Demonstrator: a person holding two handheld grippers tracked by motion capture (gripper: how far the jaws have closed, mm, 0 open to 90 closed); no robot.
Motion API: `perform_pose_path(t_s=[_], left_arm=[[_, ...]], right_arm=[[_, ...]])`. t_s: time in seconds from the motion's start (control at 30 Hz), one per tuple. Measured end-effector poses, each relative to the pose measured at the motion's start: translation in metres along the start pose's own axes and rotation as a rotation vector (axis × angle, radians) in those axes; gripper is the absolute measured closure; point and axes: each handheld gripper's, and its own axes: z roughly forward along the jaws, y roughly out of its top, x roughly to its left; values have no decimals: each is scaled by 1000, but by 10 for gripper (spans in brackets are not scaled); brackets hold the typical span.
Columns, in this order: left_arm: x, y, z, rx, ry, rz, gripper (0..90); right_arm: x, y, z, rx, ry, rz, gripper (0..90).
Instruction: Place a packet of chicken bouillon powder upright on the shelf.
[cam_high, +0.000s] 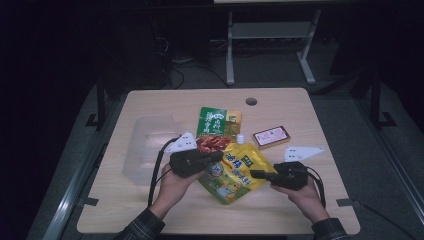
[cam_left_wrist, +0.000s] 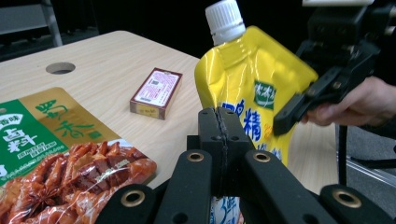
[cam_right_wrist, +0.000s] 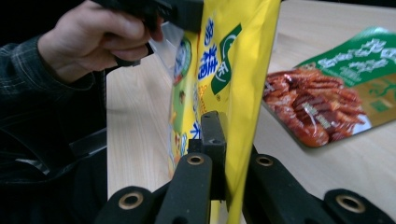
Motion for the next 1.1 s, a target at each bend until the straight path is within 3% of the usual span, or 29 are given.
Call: perform_pose_path(t_s=[0.2, 0.4, 0.77, 1.1], left_arm=[[1, -5, 0, 14, -2, -5, 900], [2, -8, 1, 22, 1, -5, 890], [-4, -13, -7, 98, 27, 65, 595], [-27, -42, -13, 206, -24, 89, 340]], right_arm=[[3, 12, -7, -4, 0, -36, 900], [5, 20, -9, 29, -7, -57, 900], [5, 25, -22, 19, -30, -71, 900], [6, 35, -26, 11, -59, -59, 900]])
